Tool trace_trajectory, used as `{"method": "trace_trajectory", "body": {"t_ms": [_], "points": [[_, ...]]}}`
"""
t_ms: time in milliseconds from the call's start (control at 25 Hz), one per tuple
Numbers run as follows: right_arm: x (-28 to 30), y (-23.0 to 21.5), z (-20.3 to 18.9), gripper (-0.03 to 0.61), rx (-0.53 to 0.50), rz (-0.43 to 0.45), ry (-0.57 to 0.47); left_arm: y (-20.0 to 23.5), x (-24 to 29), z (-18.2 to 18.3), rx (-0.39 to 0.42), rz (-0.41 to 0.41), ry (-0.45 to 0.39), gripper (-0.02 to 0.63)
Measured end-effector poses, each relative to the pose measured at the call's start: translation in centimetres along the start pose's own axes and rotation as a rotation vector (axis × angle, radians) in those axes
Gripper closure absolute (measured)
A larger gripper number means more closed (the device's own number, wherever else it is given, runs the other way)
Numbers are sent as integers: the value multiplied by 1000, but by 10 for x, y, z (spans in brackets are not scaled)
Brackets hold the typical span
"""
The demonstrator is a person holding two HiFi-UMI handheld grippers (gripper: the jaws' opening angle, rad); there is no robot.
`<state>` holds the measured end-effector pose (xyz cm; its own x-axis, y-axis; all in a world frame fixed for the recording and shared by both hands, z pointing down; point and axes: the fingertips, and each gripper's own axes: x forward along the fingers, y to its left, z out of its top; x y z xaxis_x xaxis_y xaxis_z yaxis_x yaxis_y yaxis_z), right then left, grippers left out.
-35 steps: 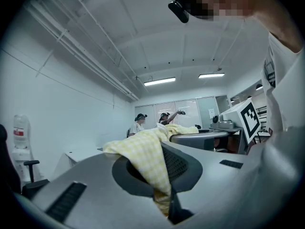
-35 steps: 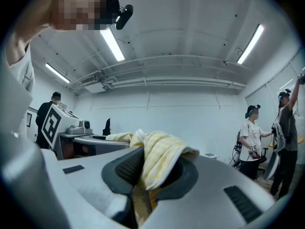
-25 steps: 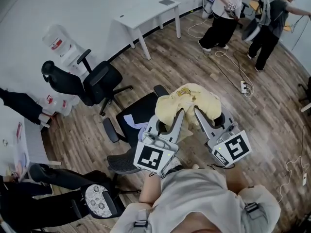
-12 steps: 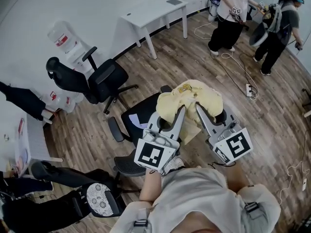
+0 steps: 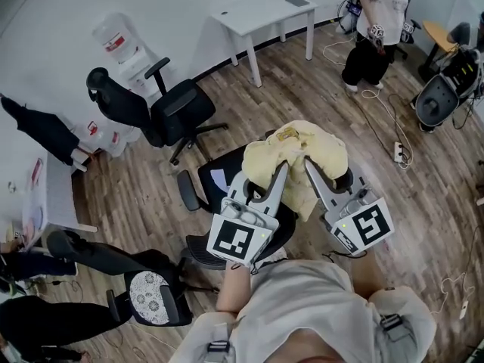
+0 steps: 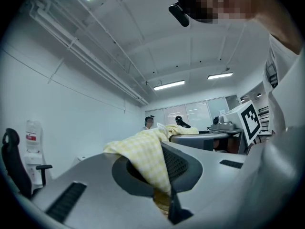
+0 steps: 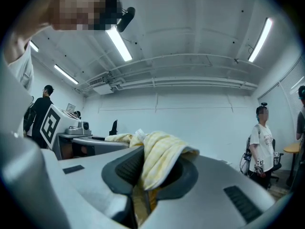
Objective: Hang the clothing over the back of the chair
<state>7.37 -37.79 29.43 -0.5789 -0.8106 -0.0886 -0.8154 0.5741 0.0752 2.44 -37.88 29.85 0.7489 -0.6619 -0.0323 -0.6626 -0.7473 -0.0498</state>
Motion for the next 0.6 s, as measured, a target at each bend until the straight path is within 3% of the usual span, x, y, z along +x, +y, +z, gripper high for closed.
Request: {"method": "trace_trajectory", "body": {"t_ms": [600], "points": [[40, 42, -5, 508, 17, 160, -13, 40, -42, -4, 17, 162, 24, 577]]}}
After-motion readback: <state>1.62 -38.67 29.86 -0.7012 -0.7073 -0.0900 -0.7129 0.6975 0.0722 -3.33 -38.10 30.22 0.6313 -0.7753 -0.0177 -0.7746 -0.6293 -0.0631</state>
